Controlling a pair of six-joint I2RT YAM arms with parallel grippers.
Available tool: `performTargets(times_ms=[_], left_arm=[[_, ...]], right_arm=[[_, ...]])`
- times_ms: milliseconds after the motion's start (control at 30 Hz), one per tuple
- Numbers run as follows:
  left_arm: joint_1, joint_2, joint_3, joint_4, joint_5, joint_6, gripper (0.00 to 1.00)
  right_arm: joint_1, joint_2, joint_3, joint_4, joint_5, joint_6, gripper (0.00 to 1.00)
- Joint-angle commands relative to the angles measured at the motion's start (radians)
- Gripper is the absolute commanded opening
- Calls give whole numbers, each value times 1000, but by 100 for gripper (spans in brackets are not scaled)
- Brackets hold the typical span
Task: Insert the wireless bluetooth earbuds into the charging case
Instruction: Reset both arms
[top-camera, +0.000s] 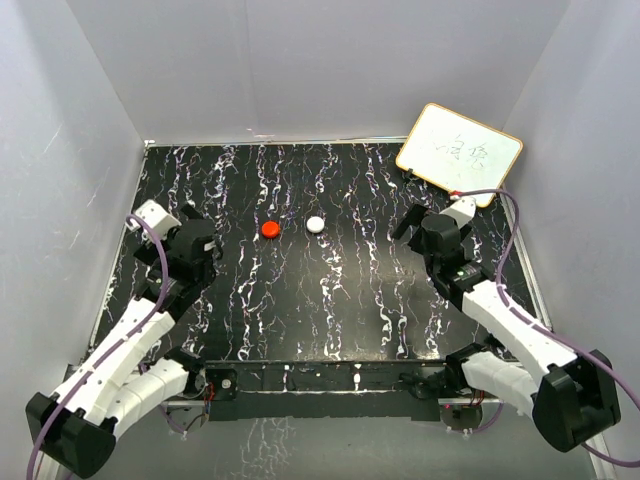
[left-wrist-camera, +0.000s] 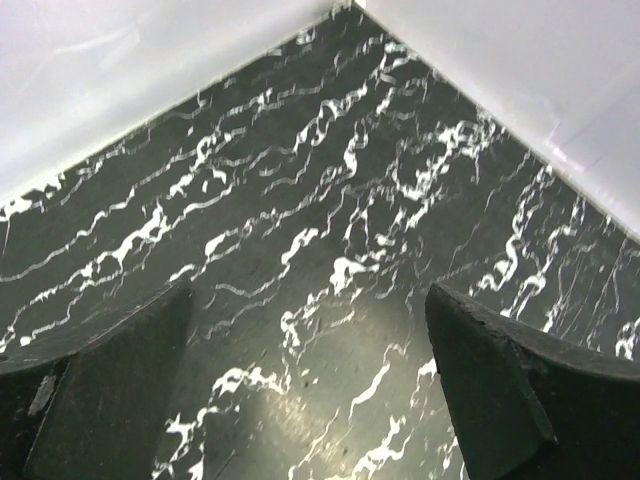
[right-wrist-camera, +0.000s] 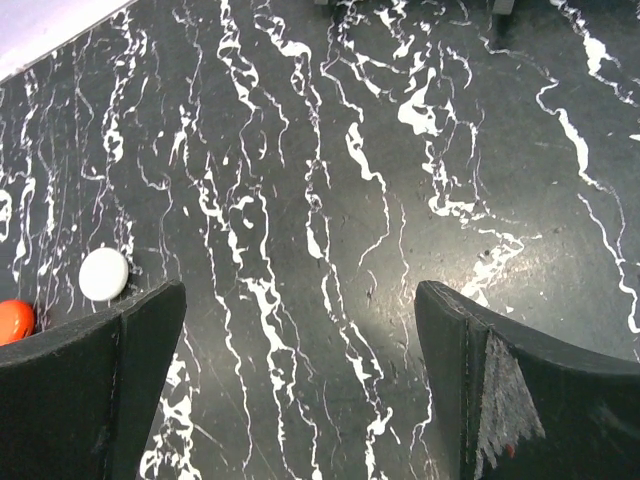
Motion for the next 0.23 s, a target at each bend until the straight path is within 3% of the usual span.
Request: performTargets(times_ms=[0, 200], left_arm=[[-1, -66, -43, -154, 102, -93, 99], [-1, -142, -104, -124, 145, -104, 99]], right_arm=[[-3, -81, -46, 43, -56, 12, 98], [-2, -119, -64, 49, -101, 15, 98]])
